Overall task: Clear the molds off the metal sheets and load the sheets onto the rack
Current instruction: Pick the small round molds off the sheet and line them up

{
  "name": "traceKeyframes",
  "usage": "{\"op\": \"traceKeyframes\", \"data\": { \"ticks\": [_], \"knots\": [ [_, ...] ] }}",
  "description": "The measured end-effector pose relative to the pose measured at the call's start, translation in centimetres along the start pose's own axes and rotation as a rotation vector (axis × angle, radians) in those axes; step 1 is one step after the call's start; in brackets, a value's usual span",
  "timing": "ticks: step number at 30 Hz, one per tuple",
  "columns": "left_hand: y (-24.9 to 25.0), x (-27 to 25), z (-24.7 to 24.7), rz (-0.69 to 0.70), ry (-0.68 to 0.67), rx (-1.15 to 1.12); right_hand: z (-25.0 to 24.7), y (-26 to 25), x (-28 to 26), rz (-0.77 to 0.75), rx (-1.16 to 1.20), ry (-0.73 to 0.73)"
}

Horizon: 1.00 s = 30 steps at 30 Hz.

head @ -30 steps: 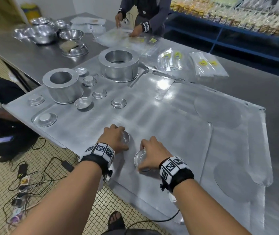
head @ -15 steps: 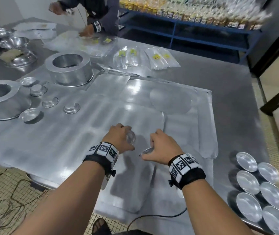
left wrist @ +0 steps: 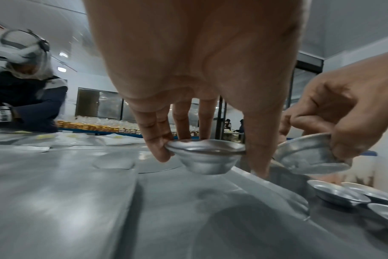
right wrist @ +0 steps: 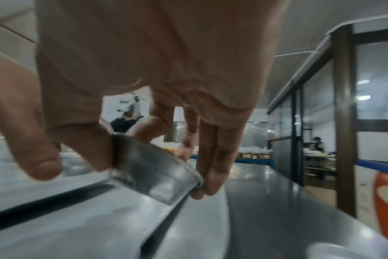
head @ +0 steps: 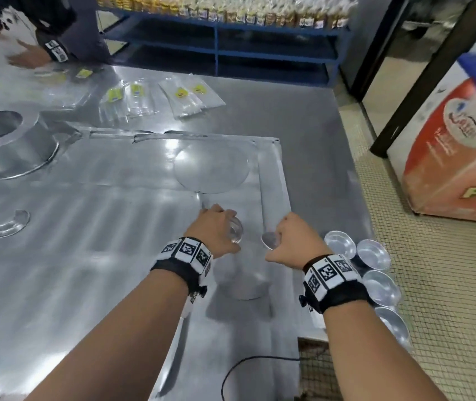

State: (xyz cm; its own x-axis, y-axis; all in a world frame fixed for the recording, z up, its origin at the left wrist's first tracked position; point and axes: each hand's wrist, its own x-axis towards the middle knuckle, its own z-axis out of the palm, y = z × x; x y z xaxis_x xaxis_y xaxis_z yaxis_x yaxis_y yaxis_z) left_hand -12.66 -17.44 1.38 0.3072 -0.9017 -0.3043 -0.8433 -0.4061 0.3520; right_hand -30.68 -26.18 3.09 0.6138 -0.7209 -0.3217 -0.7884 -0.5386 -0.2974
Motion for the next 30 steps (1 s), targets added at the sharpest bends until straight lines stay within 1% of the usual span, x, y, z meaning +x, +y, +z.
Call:
{"op": "traceKeyframes", "data": {
  "ticks": [5, 9, 14, 16, 21, 25, 30],
  "knots": [
    [5.6, 4.1, 1.0, 0.123, -0.028, 0.014, -2.5, 6.4, 1.1, 0.189, 0.081, 0.05],
    [10.1, 7.7, 1.7, 0.194, -0.061, 0.026, -4.1, 11.5, 1.8, 0.32, 0.201, 0.173],
    [15.5, 13.1, 3.5, 0.263, -0.08, 0.051, -5.2, 16.8, 3.9, 0.412, 0.263, 0.288],
    [17.4, 14.8, 4.4, 0.29, -0.093, 0.036, -5.3, 18.6, 4.9, 0.445, 0.269, 0.295],
    [20.8, 17.5, 6.5, 0.337, -0.157, 0.041, -4.9, 22.0, 6.5, 0.531, 0.258, 0.232],
    [21.8, 19.2, 8.4, 0.345, -0.214, 0.032, -3.6, 23.7, 7.3, 0.552, 0.25, 0.202],
    [22.3, 19.9, 9.8, 0.348, -0.21, 0.065, -2.7, 24.3, 7.9, 0.575, 0.259, 0.189]
  ]
}}
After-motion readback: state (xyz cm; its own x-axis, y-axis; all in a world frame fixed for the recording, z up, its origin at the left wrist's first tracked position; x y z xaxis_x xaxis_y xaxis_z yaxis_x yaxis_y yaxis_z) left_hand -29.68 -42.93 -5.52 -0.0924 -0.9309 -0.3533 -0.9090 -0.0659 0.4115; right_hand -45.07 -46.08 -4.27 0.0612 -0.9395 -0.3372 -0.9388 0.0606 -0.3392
